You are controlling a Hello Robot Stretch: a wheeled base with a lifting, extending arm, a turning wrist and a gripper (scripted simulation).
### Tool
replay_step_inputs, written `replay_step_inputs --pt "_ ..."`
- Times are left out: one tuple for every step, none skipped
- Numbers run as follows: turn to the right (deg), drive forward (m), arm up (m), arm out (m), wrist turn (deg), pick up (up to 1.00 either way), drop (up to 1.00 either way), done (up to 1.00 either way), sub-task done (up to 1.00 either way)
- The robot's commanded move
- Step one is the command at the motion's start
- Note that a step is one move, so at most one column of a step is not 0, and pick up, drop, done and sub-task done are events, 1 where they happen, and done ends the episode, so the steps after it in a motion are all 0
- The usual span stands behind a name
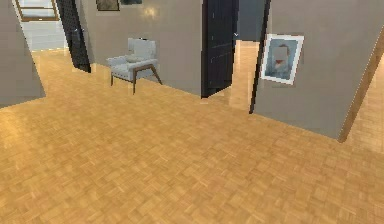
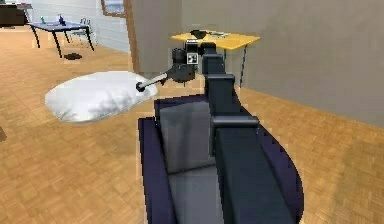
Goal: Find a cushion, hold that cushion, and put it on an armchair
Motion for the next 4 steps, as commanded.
replay_step_inputs --pt "0.0 0.00 0.00 0.00 45.0 0.00 0.00 0.00 0.00" --pt "0.0 0.00 0.00 0.00 33.0 0.00 0.00 0.00 0.00" --pt "0.0 0.00 -0.46 0.00 0.0 0.00 0.00 0.00 0.00" --pt "0.0 0.00 -0.50 0.00 0.0 0.00 0.00 0.00 0.00"
